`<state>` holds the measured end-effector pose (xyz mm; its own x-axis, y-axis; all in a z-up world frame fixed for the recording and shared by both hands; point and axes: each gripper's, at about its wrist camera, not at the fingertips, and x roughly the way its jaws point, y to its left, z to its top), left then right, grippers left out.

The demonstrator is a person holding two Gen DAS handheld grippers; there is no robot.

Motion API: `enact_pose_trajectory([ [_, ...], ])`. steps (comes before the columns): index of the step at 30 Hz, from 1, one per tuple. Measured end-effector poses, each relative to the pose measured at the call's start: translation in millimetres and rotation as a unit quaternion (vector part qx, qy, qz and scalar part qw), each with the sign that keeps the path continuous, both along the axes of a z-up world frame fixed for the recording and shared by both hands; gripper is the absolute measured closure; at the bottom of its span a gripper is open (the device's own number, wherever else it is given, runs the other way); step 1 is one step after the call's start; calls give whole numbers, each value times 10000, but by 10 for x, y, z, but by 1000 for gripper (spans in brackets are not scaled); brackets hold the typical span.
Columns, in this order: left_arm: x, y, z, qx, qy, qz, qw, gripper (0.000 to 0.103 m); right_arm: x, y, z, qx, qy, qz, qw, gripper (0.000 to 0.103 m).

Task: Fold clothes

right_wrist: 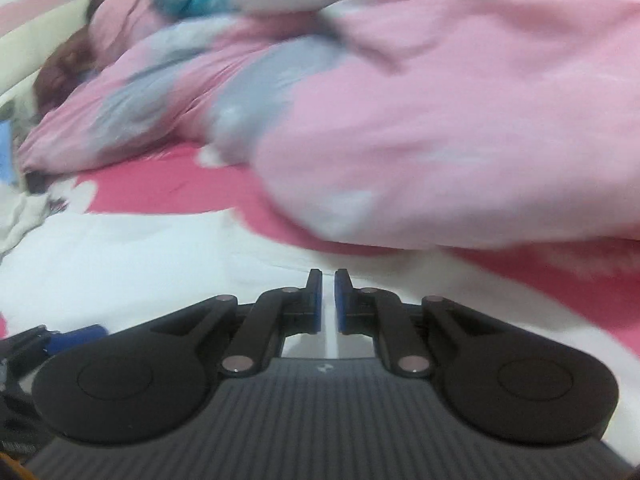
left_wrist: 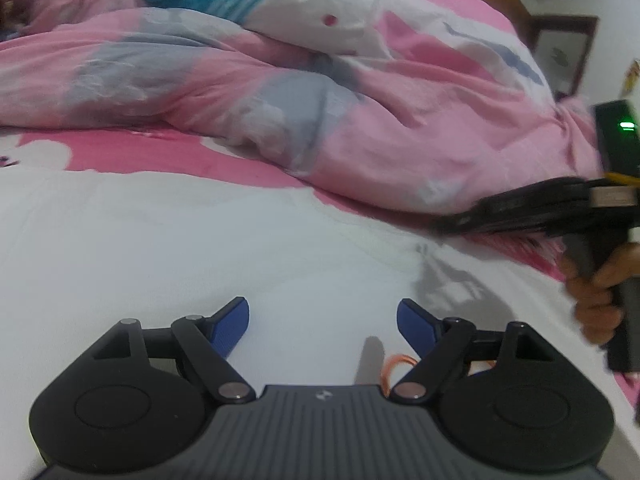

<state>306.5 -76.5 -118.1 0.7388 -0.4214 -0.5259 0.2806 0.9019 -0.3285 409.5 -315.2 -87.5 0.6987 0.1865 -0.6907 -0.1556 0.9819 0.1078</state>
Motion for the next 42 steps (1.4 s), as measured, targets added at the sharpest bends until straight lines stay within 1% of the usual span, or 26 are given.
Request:
enact_pose_trajectory([
  [2,20,55,1,-69,15,149,9999,21,265,223,-158,-59,317,158,9994,97],
  [3,27,68,-4,-98,23,178,9998,21,397,312,-244,-157,431,133,9989,99],
  [4,28,72,-11,-110,18,178,9998,21,457,341,-300,-278,324,44,9991,103],
  [5,29,74,-18,-122,12,176,9998,21,482,347,-319,-367,142,22,9992,103],
  [9,21,96,-15,-153,-5,167,9997,21,767,353,-307,-230,143,-474,9985,103],
  [11,20,103,-15,-157,3,188,9997,21,685,286,-141,11,114,-560,9984,101],
  [12,20,100,-15,-142,5,199,9997,21,602,228,-34,229,67,-582,9980,100],
  [13,21,96,-14,-128,7,210,9997,21,500,190,67,384,51,-541,9978,100],
  [14,21,92,-14,-114,9,222,9997,21,397,186,127,400,58,-422,9983,100],
  [17,21,81,-13,-71,16,255,9996,21,262,274,111,264,382,5,9989,99],
  [18,22,84,-16,-83,16,254,9996,21,373,380,-13,162,507,-16,9986,99],
  [19,24,89,-19,-97,16,253,9996,21,496,492,-145,57,632,-51,9980,101],
  [20,26,93,-22,-112,16,252,9996,21,562,539,-256,10,608,-130,9981,103],
  [21,30,98,-26,-132,23,250,9996,21,636,537,-286,111,379,-230,9990,103],
  [22,34,104,-31,-152,31,249,9996,21,684,501,-255,214,200,-416,9987,102],
  [23,32,105,-35,-160,27,247,9996,20,724,453,-227,327,140,-619,9975,102],
  [26,34,101,-38,-147,29,241,9996,20,590,218,-114,725,114,-1153,9906,100],
  [28,34,104,-37,-153,28,241,9996,20,270,9,47,988,21,-1281,9868,98],
  [31,25,108,-17,-183,8,242,9995,20,-379,-487,355,1240,-130,-1522,9805,94],
  [33,15,106,8,-201,-16,236,9995,20,-783,-885,537,1158,-215,-1835,9759,91],
  [36,15,91,3,-158,-12,218,9996,20,-1044,-1362,548,836,-52,-2333,9688,89],
  [38,15,82,-2,-127,-9,206,9997,20,-1212,-1678,550,616,62,-2661,9620,89],
  [40,15,72,-6,-97,-6,194,9998,20,-1169,-1816,457,692,196,-2675,9609,89],
  [42,15,63,-11,-66,-3,182,9998,20,-955,-1792,335,731,382,-2516,9643,89],
])
